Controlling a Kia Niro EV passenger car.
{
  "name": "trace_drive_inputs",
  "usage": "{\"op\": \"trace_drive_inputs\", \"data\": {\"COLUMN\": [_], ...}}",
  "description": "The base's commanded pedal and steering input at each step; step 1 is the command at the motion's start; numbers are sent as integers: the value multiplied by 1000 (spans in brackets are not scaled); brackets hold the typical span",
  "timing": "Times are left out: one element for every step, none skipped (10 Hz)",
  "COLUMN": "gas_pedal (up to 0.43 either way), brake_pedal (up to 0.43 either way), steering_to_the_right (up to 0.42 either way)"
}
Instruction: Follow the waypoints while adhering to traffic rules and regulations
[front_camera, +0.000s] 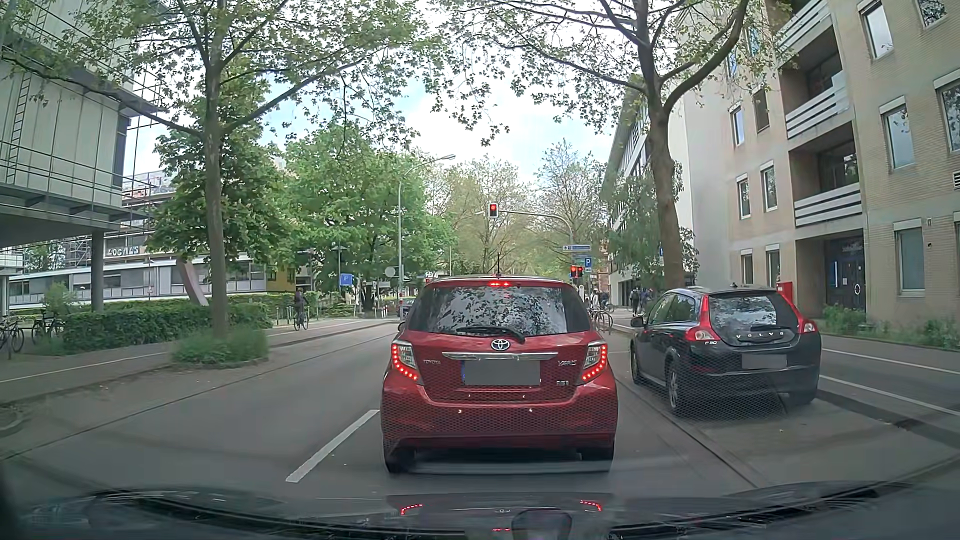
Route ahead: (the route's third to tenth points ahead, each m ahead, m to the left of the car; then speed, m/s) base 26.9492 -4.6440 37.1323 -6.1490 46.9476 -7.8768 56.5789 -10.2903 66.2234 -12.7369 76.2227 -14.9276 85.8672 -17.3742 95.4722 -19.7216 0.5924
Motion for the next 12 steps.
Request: {"op": "trace_drive_inputs", "data": {"gas_pedal": [0,0,0,0,0,0,0,0,0,0,0,0], "brake_pedal": [195,189,183,183,183,183,183,189,201,207,207,207], "steering_to_the_right": [6,6,5,6,5,6,6,6,5,5,6,6]}}
